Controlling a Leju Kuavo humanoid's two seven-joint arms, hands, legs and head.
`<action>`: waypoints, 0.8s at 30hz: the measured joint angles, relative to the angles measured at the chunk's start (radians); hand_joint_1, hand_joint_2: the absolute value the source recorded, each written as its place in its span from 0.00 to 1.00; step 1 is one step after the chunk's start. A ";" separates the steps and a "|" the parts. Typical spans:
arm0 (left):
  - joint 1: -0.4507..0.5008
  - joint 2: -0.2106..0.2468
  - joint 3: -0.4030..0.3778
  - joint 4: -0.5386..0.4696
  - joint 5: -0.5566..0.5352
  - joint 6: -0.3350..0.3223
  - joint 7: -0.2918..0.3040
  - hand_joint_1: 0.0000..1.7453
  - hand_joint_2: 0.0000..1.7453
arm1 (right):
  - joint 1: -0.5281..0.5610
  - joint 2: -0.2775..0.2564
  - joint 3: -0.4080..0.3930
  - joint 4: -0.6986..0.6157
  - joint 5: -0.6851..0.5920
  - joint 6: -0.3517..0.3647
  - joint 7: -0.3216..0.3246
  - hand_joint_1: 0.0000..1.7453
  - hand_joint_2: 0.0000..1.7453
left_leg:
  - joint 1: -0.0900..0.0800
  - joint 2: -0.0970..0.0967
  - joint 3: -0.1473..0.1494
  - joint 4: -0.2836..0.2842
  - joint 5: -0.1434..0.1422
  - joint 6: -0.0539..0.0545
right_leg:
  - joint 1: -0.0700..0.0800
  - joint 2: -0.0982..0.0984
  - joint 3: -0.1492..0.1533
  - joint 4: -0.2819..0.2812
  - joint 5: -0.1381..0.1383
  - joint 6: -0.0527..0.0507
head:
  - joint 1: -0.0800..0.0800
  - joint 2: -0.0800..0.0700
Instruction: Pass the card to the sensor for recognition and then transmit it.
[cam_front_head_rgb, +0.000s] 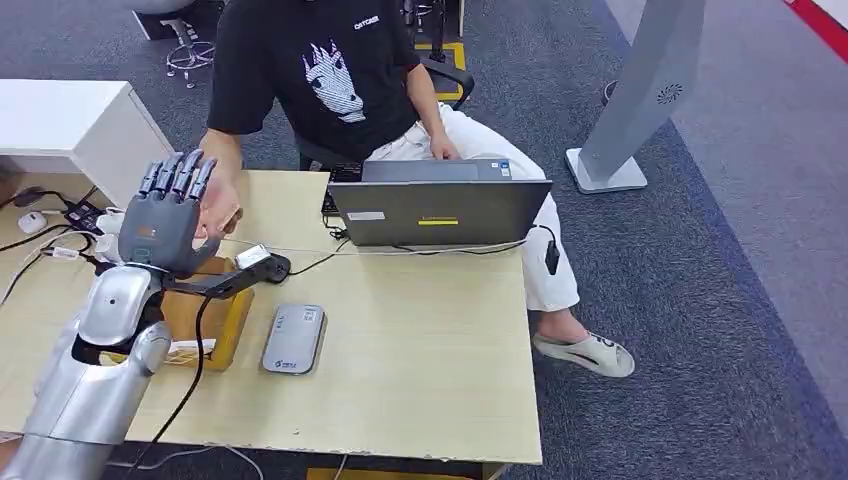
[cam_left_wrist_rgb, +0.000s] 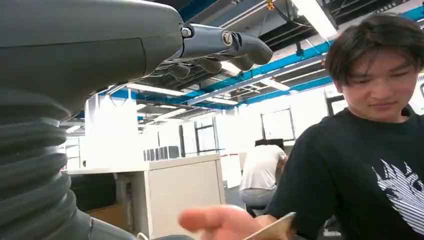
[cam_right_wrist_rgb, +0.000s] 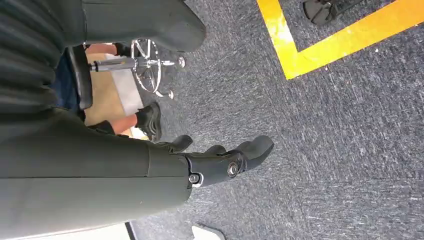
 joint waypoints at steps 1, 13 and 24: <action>0.000 0.000 0.000 0.000 0.000 0.000 0.000 0.00 1.00 | 0.000 0.000 0.000 0.000 0.000 0.000 0.000 0.00 1.00 | 0.000 0.000 0.000 0.000 0.000 0.000 | 0.000 0.000 0.000 0.000 0.000 0.000 | 0.000 0.000; 0.009 -0.007 0.001 0.000 0.002 0.011 0.000 0.00 1.00 | 0.000 0.000 -0.001 0.000 0.000 -0.001 0.000 0.00 1.00 | 0.000 0.000 0.000 0.000 0.000 0.000 | 0.000 0.000 0.000 0.000 0.000 0.000 | 0.000 0.000; 0.046 -0.007 0.021 -0.010 0.023 0.067 0.001 0.00 1.00 | 0.000 0.000 -0.004 0.000 -0.001 -0.006 0.000 0.00 1.00 | 0.000 0.000 -0.001 0.000 0.000 0.000 | 0.000 0.000 0.001 0.000 0.000 0.000 | 0.000 0.000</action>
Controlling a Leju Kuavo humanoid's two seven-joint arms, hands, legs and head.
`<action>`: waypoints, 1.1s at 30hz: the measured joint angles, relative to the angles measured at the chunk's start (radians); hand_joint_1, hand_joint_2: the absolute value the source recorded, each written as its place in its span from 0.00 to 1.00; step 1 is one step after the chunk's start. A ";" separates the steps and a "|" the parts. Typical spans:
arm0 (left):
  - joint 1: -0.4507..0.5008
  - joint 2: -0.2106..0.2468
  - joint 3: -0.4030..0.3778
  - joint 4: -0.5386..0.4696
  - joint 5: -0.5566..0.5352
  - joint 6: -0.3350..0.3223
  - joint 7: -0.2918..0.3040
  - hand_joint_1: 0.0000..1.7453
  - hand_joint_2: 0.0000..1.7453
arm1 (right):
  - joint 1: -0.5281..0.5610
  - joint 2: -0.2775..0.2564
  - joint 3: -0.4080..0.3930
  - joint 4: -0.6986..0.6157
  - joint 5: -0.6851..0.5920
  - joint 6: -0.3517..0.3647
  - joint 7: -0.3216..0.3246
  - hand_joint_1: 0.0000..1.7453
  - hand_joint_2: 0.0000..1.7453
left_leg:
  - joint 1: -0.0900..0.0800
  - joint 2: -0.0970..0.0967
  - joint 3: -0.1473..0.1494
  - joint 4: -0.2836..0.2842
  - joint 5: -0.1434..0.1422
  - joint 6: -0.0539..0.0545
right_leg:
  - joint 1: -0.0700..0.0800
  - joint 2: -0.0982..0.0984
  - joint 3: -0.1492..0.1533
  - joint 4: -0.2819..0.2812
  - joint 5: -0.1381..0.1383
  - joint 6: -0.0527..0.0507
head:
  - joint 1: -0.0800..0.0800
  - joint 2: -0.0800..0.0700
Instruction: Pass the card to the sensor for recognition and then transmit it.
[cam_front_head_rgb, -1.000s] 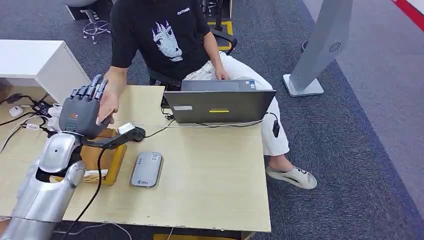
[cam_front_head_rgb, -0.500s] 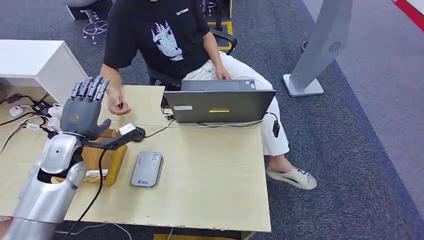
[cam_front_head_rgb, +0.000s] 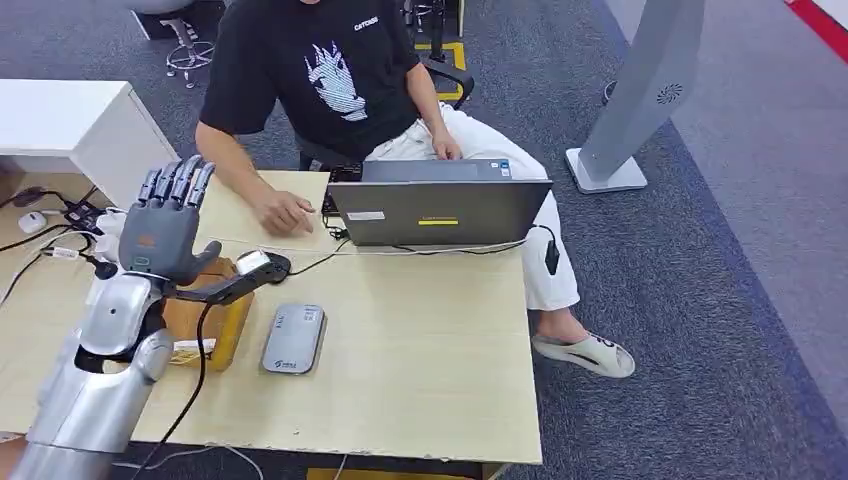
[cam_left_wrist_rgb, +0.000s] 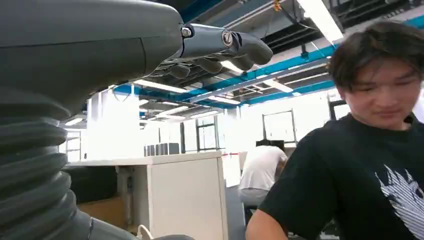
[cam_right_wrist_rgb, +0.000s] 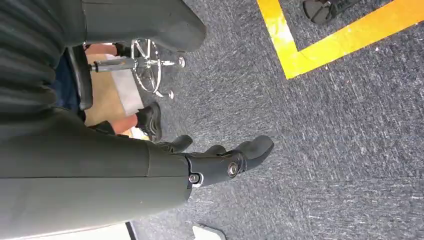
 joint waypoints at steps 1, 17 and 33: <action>0.033 0.006 0.015 -0.029 0.017 0.037 0.004 0.00 1.00 | 0.000 0.000 -0.003 0.000 -0.005 -0.003 -0.001 0.00 1.00 | 0.000 0.002 0.000 0.000 -0.001 0.000 | 0.000 0.001 0.000 0.000 0.000 0.000 | 0.001 0.000; 0.384 0.010 0.084 -0.381 -0.086 0.130 -0.055 0.00 1.00 | 0.010 0.017 -0.058 0.000 -0.031 -0.018 -0.019 0.00 1.00 | 0.000 0.005 0.002 0.000 -0.004 0.000 | 0.000 0.004 -0.001 -0.001 -0.002 0.000 | 0.000 0.000; 0.672 0.022 -0.014 -0.565 -0.067 0.223 -0.032 0.00 1.00 | 0.013 0.037 -0.119 0.000 -0.066 -0.036 -0.037 0.00 1.00 | 0.000 0.005 0.001 -0.001 -0.006 0.000 | 0.000 0.004 -0.001 -0.001 -0.005 0.000 | 0.000 0.000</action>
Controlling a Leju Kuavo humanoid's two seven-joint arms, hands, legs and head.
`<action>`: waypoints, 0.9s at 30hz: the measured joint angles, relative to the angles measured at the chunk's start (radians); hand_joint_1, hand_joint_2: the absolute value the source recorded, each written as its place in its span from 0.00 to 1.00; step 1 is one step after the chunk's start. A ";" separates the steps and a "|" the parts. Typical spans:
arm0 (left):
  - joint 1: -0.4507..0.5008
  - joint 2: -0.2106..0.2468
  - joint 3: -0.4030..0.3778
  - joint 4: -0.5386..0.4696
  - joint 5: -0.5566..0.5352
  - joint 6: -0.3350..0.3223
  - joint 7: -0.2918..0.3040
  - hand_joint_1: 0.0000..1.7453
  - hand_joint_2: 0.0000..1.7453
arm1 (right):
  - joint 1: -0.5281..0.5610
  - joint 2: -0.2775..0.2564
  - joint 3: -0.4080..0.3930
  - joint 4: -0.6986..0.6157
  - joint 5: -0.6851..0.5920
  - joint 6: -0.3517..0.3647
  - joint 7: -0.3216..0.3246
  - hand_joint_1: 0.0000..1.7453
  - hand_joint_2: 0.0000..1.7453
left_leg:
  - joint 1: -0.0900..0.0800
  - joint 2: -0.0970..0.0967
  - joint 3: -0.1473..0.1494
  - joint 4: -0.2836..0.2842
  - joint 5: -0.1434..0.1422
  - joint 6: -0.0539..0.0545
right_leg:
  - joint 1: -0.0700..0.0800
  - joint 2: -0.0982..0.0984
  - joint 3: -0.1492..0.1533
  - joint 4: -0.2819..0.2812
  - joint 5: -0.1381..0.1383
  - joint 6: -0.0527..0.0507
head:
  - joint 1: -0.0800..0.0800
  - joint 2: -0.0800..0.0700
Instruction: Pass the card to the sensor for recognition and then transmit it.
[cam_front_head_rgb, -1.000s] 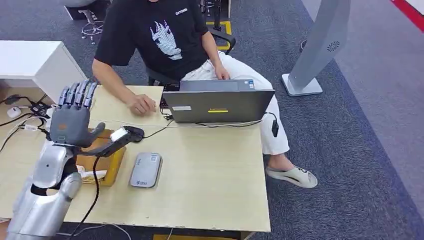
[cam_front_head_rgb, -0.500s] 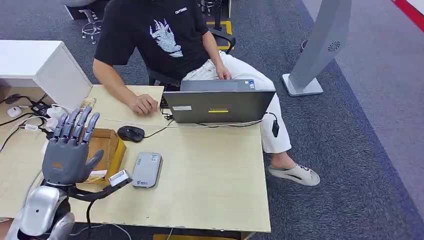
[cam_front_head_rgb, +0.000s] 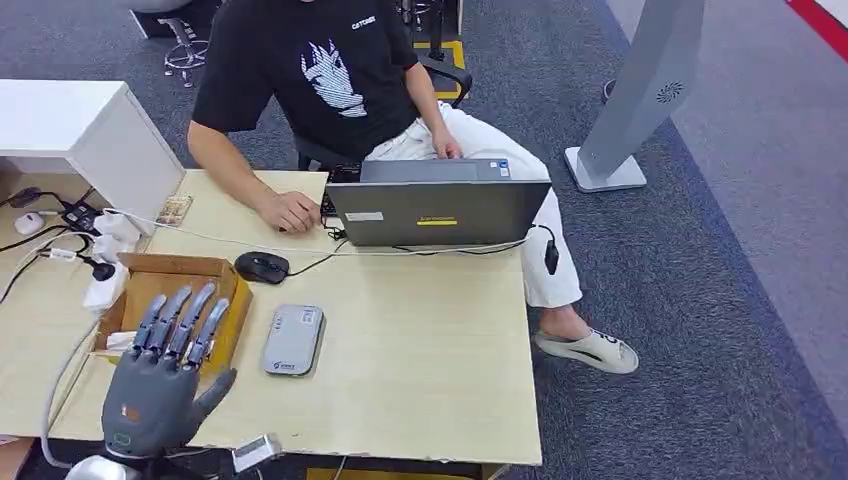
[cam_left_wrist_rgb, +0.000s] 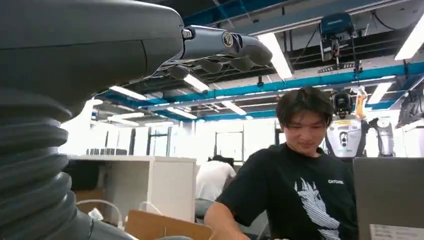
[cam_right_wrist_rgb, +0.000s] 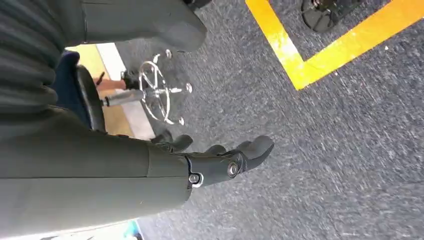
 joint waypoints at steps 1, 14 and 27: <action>0.018 0.003 -0.006 -0.011 0.006 0.007 0.014 0.00 1.00 | 0.000 0.002 -0.005 0.000 -0.003 -0.001 0.000 0.00 1.00 | 0.000 0.000 0.000 0.000 0.000 0.000 | 0.000 0.000 0.000 0.000 0.000 0.000 | 0.000 0.000; 0.135 0.024 0.009 -0.051 -0.004 -0.115 0.186 0.00 1.00 | 0.002 0.013 -0.047 -0.002 -0.008 -0.005 -0.009 0.00 1.00 | 0.000 -0.001 0.000 0.000 -0.001 -0.001 | 0.000 -0.001 0.000 0.000 0.000 0.000 | 0.000 0.000; 0.122 0.053 0.131 0.006 0.009 -0.300 0.223 0.00 1.00 | 0.004 0.016 -0.070 -0.004 0.018 -0.004 0.008 0.00 1.00 | 0.000 -0.001 0.000 0.000 0.000 -0.001 | 0.000 -0.002 0.000 0.000 -0.001 -0.001 | 0.000 0.000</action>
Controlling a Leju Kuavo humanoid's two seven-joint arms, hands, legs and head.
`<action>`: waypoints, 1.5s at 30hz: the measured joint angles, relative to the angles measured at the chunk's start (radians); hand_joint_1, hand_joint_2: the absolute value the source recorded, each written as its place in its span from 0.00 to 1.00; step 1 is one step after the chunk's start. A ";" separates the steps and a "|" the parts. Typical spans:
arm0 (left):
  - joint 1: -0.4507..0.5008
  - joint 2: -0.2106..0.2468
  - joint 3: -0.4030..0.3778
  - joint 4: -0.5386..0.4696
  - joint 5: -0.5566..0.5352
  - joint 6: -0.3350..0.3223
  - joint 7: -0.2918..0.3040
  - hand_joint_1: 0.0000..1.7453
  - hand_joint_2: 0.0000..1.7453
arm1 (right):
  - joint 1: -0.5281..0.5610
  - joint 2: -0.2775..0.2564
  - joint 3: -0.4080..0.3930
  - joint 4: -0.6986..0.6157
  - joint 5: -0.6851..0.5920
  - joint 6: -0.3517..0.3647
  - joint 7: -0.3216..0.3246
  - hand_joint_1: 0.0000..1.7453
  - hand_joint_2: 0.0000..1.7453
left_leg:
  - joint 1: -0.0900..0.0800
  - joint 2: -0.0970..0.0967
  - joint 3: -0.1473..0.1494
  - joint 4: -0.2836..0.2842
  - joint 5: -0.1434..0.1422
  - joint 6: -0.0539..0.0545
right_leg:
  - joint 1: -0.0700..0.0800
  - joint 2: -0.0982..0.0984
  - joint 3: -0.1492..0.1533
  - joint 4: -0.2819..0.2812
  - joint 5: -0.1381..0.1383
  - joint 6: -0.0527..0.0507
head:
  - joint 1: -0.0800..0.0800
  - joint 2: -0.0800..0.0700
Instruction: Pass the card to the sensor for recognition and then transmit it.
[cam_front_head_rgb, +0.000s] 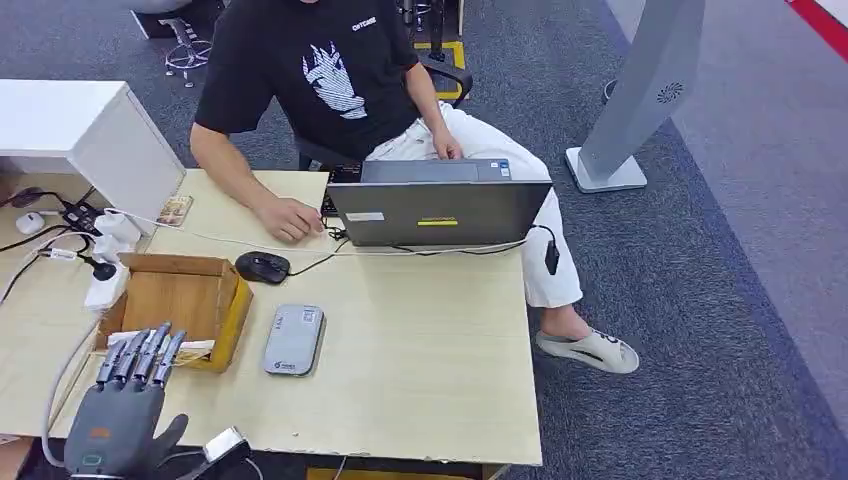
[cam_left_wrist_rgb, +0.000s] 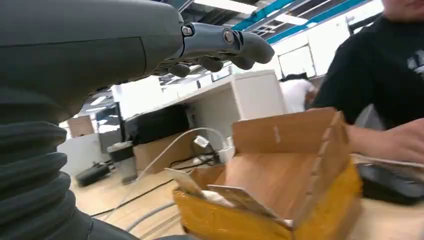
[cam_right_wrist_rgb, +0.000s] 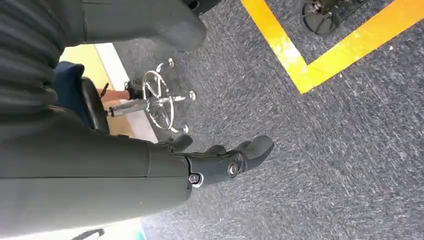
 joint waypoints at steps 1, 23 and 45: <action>-0.010 0.001 0.018 0.012 0.009 -0.003 -0.013 0.00 1.00 | 0.000 0.000 -0.001 0.000 0.003 0.000 0.001 0.00 1.00 | 0.000 0.000 0.000 0.000 0.000 0.000 | 0.000 0.000 0.000 0.000 0.000 0.000 | 0.000 0.000; -0.194 0.001 0.140 0.275 0.130 -0.106 -0.153 0.00 1.00 | 0.000 0.000 -0.005 -0.001 0.063 0.017 0.014 0.00 1.00 | 0.000 -0.001 0.000 0.000 0.000 0.000 | 0.000 -0.001 0.001 0.000 0.000 0.000 | 0.000 0.000; -0.357 -0.046 0.141 0.493 0.096 0.001 -0.208 0.00 1.00 | -0.002 -0.008 0.005 -0.001 0.124 0.042 0.020 0.00 1.00 | 0.000 -0.002 0.001 0.000 0.001 0.000 | 0.000 -0.001 0.002 0.000 0.000 0.000 | 0.000 0.000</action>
